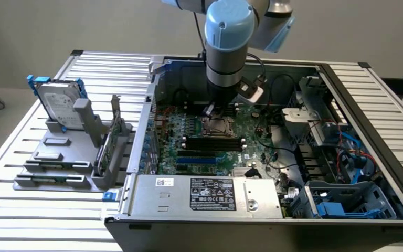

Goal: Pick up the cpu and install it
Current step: 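Install the first cpu locking lever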

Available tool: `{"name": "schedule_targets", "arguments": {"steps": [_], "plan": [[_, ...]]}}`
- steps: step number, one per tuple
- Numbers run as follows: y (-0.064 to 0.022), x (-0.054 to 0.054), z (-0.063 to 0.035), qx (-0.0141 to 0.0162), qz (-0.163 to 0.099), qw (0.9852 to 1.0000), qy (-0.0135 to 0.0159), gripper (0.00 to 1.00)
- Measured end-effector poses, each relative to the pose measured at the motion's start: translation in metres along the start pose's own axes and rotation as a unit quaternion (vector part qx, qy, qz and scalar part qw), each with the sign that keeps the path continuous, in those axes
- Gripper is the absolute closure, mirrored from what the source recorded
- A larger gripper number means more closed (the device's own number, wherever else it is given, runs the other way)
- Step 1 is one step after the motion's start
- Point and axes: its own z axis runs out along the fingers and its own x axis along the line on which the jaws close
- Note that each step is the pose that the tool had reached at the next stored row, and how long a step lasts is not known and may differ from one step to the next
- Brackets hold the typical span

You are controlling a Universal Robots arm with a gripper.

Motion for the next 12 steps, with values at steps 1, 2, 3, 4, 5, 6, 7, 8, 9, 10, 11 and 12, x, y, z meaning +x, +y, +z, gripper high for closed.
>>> {"name": "schedule_targets", "arguments": {"steps": [1,2,3,4,5,6,7,8,9,10,11,12], "plan": [[0.0001,0.0001,0.0001,0.0000,0.000,1.0000,0.0001,0.89],[0.0004,0.0003,0.0001,0.0000,0.000,1.0000,0.0001,0.89],[0.0005,0.0005,0.0002,0.0001,0.000,1.0000,0.0002,0.89],[0.0006,0.0005,0.0002,0.0000,0.000,1.0000,0.0001,0.89],[0.0006,0.0005,0.0001,0.0000,0.000,1.0000,0.0001,0.89],[0.0007,0.0006,0.0001,0.0000,0.000,1.0000,0.0001,0.89],[0.0007,0.0006,0.0002,0.0000,0.000,1.0000,0.0001,0.89],[0.0008,0.0007,0.0002,0.0000,0.000,1.0000,0.0001,0.89],[0.0007,0.0008,0.0001,0.0000,0.000,1.0000,0.0002,0.89],[0.0007,0.0011,-0.0006,0.0000,0.000,1.0000,0.0002,0.89],[0.0005,0.0016,-0.0023,0.0003,0.000,1.0000,0.0000,0.89],[0.0002,0.0022,-0.0046,0.0007,0.001,1.0000,-0.0004,0.89]]}}
